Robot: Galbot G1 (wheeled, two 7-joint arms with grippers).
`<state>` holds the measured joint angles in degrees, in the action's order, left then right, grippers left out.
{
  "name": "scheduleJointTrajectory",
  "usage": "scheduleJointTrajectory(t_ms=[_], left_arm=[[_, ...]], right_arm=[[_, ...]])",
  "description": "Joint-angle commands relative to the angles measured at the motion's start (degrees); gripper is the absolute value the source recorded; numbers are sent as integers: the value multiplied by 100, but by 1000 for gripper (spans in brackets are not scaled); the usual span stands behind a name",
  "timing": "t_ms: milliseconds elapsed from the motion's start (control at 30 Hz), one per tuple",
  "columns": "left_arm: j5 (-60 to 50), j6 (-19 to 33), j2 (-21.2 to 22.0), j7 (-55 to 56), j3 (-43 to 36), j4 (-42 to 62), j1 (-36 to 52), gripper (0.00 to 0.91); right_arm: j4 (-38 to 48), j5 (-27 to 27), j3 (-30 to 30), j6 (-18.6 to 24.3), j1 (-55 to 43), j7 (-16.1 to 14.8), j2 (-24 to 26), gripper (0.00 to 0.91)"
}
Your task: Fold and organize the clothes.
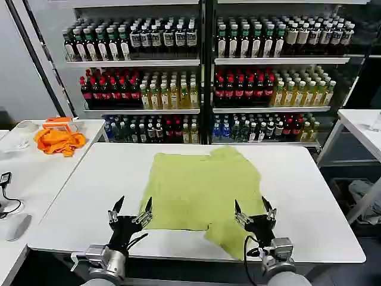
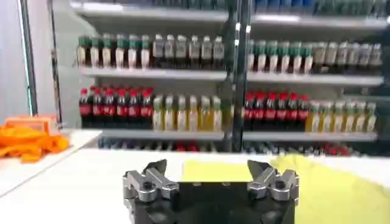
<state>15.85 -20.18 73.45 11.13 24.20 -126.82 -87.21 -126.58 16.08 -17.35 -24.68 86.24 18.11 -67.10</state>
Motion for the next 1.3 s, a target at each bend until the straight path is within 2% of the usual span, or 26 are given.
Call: scheduleJointTrajectory(t_ms=[33, 400, 833, 1033, 1067, 1100, 1133, 1167, 1300], left_arm=[[762, -1287, -819, 264, 149, 167, 38, 907], [845, -1290, -1079, 309, -92, 616, 378, 907], [983, -1292, -991, 385, -269, 1517, 937, 907], [1121, -1291, -983, 342, -349, 1522, 948, 897], [1127, -1289, -974, 336, -352, 1509, 938, 595], [1151, -1286, -965, 324, -375, 1474, 930, 453], [1160, -1283, -961, 306, -389, 1457, 923, 131], [1172, -1282, -957, 295, -400, 1447, 918, 10], [1174, -1243, -949, 266, -479, 1434, 919, 10]], right_arm=[[-290, 134, 69, -561, 559, 199, 153, 907], [-624, -61, 77, -606, 1322, 198, 109, 907], [-212, -186, 303, -600, 1077, 356, -74, 907], [-159, -181, 347, -600, 1043, 391, -89, 907], [-160, -180, 348, -600, 1045, 404, -87, 685], [-156, -174, 349, -600, 1048, 415, -87, 383], [-150, -169, 348, -596, 1046, 415, -86, 141], [-143, -166, 351, -595, 1040, 418, -86, 10], [-90, -134, 367, -584, 1008, 442, -100, 0]])
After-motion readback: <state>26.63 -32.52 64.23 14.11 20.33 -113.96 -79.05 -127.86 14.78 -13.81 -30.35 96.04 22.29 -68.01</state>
